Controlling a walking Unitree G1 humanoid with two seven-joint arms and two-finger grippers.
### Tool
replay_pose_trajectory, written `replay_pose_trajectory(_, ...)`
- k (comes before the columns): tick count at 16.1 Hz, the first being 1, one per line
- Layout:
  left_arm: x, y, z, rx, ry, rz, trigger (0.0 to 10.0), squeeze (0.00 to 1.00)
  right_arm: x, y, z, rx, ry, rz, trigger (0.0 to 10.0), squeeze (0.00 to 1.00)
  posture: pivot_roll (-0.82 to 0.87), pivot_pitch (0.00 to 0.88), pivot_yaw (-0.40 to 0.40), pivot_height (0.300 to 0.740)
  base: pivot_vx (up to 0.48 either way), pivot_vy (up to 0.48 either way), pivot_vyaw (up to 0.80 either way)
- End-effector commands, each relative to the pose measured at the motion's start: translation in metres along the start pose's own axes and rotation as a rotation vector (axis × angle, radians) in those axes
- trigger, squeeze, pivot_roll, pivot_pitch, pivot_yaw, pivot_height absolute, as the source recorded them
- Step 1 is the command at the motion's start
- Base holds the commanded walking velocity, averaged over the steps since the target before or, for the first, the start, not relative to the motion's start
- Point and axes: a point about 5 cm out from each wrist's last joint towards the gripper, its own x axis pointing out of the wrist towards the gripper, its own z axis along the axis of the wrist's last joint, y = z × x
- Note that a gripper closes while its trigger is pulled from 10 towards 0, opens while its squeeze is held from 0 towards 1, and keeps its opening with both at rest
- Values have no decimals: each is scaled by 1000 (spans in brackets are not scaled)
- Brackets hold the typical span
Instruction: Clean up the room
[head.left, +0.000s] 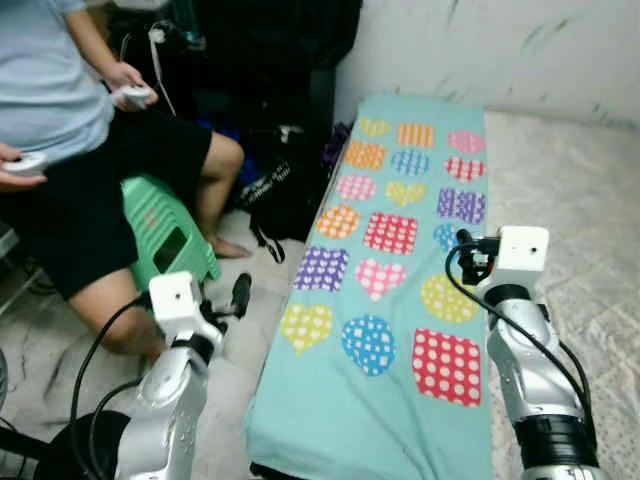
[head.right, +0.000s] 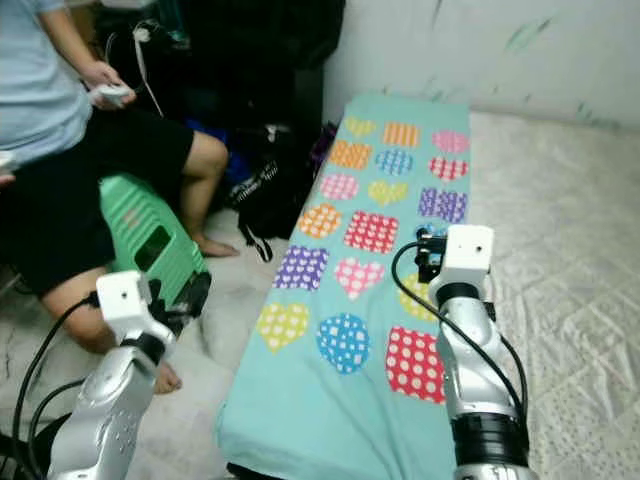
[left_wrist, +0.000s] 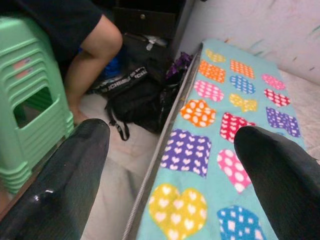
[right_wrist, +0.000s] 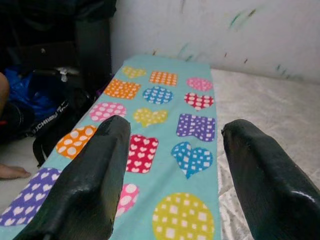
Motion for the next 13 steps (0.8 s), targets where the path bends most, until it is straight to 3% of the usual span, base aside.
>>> replay_pose_trajectory(1, 0, -5, -2, -4, 13, -23, 10000, 0, -1, -5, 1, -12, -4, -22, 10000, 0, -114, 0, 42, 740, 0, 0, 0)
replay_pose_trajectory(9, -3, -10, -8, -30, 35, -35, 10000, 0, -1, -5, 0, -30, -2, -51, 10000, 0, -113, 0, 29, 740, 0, 0, -75)
replay_pose_trajectory(13, -3, -11, -8, -34, 43, -34, 10000, 0, -1, -5, 0, -29, -6, -50, 10000, 0, -114, 0, 28, 740, -297, 0, -200)
